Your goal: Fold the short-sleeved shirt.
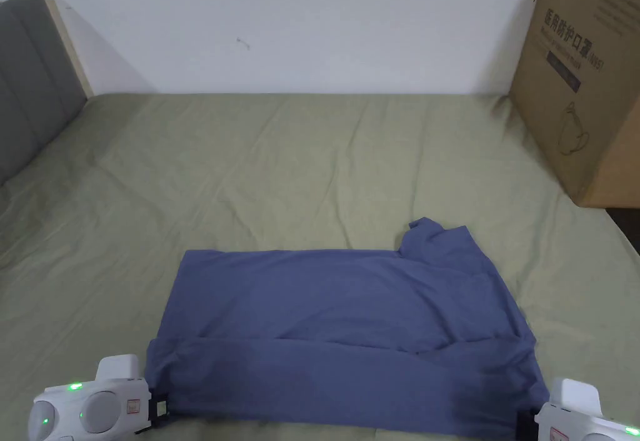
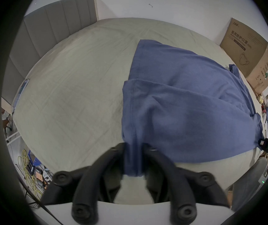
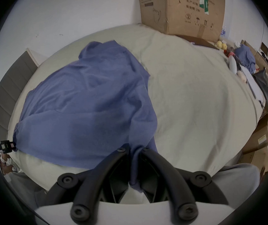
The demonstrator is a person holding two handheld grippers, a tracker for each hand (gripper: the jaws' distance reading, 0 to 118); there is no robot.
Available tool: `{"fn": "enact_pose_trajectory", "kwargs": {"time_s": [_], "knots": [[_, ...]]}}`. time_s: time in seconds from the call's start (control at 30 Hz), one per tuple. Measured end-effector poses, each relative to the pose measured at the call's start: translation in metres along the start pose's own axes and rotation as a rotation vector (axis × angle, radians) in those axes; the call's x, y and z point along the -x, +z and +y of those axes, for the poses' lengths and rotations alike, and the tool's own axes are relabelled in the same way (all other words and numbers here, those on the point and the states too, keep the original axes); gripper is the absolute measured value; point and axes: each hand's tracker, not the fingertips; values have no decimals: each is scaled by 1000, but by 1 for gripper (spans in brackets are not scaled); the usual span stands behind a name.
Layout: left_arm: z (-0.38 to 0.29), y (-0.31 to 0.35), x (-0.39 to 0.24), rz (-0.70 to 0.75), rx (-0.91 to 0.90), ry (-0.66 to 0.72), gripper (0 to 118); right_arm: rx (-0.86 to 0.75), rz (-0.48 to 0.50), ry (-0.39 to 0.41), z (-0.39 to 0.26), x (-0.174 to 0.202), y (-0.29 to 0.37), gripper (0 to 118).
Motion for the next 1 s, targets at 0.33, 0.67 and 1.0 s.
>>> {"fn": "enact_pose_trajectory", "kwargs": {"time_s": [0.33,0.67,1.0], "knots": [[50,119,-27,-108,-451,14,108,-461,52,76,80,46,127,88],[65,180,-78,-73,-896,-43,90,-824,-15,178,105,102,198,79],[80,145,-84,-96,-816,-100,0,-816,7,190,119,105,177,0]]}}
